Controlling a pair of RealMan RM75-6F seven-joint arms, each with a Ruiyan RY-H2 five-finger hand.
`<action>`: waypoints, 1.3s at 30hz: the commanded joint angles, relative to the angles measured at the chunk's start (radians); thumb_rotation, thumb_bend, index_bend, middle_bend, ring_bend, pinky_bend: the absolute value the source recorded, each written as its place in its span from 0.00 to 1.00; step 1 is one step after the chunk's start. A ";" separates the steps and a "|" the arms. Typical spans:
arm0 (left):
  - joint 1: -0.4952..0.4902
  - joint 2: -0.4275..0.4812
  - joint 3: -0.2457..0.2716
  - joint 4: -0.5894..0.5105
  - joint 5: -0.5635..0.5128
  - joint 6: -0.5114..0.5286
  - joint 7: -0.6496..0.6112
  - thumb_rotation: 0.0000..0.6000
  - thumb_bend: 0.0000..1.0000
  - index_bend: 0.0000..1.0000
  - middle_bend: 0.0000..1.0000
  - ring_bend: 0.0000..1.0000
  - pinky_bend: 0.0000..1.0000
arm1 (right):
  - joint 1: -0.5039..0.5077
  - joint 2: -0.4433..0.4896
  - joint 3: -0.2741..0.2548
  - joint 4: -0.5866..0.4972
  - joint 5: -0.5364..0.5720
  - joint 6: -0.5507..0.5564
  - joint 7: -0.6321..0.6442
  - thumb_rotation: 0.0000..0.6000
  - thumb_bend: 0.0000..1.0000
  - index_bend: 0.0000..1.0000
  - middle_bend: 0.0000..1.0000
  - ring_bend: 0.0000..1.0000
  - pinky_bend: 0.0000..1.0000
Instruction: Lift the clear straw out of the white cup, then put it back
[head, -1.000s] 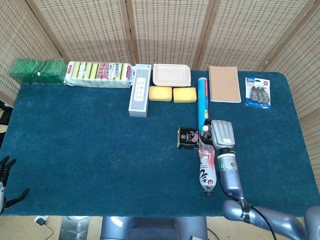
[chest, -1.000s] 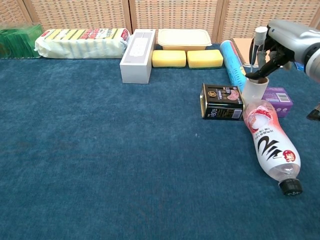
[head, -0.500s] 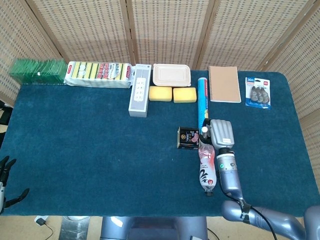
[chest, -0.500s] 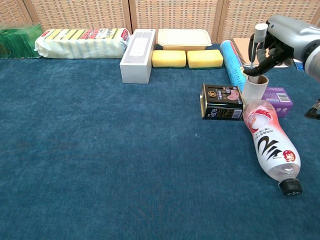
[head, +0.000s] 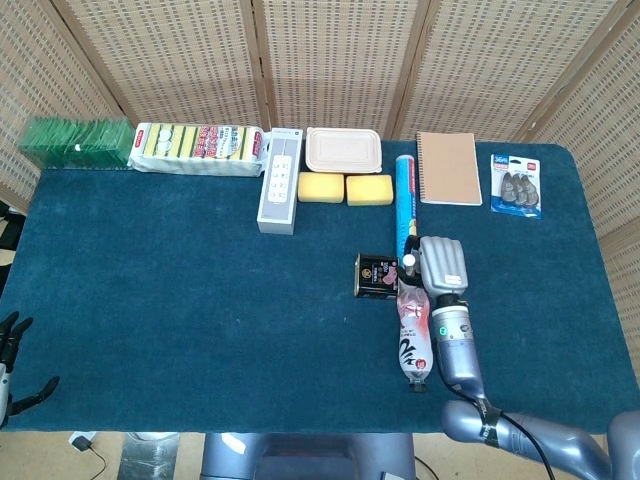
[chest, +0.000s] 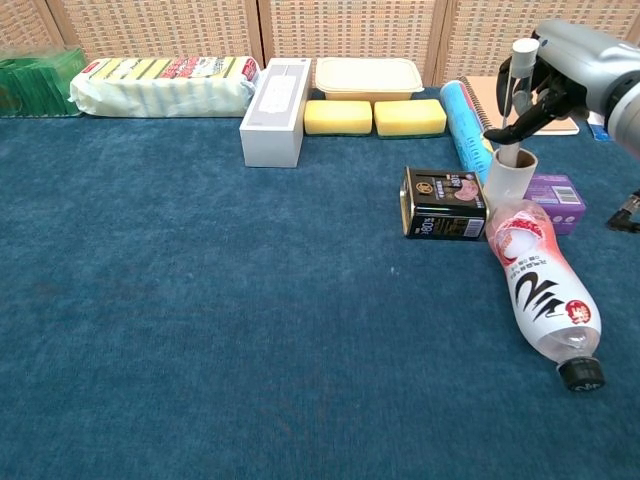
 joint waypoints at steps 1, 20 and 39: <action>0.000 0.000 0.000 0.000 0.000 0.000 -0.001 1.00 0.19 0.07 0.00 0.00 0.15 | 0.000 -0.001 0.002 -0.002 -0.003 0.004 0.002 1.00 0.32 0.68 0.81 0.89 0.88; 0.002 -0.002 0.002 0.003 0.004 0.005 -0.006 1.00 0.19 0.07 0.00 0.00 0.15 | -0.008 0.021 0.019 -0.046 -0.025 0.032 0.015 1.00 0.33 0.72 0.89 0.97 0.95; 0.002 -0.002 0.002 0.006 0.005 0.006 -0.011 1.00 0.20 0.07 0.00 0.00 0.15 | -0.010 0.047 0.031 -0.089 -0.050 0.065 0.002 1.00 0.34 0.74 0.91 1.00 0.97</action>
